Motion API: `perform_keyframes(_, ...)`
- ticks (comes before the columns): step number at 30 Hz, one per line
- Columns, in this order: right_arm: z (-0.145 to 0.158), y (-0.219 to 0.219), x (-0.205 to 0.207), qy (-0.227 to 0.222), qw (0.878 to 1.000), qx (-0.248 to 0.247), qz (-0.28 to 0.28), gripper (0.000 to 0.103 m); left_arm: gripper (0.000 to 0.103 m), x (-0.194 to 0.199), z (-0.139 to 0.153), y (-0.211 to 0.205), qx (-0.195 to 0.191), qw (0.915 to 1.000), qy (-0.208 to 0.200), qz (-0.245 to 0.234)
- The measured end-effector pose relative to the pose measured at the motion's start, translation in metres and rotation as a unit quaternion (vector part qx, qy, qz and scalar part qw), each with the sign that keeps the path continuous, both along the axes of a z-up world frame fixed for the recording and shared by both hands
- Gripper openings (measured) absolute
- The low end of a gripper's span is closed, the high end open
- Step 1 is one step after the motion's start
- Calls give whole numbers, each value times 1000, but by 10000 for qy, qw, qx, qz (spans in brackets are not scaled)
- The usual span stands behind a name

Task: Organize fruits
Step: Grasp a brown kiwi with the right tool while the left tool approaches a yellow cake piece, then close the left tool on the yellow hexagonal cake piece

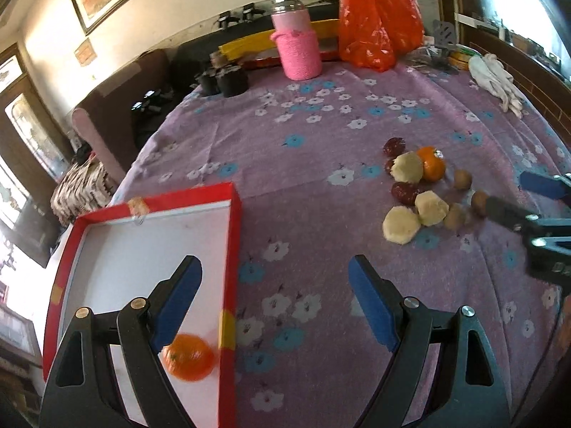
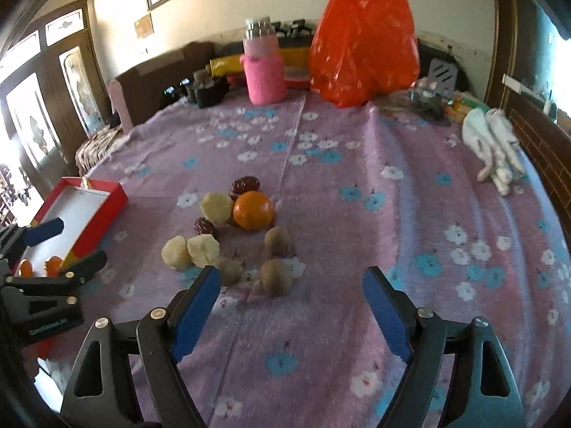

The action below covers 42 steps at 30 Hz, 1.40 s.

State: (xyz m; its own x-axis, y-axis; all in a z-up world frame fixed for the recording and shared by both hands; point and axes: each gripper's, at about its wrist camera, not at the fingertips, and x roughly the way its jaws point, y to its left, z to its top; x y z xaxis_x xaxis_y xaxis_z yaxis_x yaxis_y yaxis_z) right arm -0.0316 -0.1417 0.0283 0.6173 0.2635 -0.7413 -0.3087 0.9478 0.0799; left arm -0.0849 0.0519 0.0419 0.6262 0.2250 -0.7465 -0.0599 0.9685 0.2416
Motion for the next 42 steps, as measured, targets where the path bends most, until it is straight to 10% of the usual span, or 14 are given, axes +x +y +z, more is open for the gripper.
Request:
perform_keyframes(18, -23, -3, 24, 355, 9990, -255, -60, 26, 84, 43, -14, -34, -346, 9965, 371, -669)
perform_keyframes(28, -23, -8, 24, 272, 9996, -76, -11, 25, 83, 54, -28, -47, -501, 9922, 619, -960)
perform_keyframes(42, -15, -36, 22, 417, 9979, 495, -92, 24, 46, 54, -29, -47, -1228, 9797, 673, -1435)
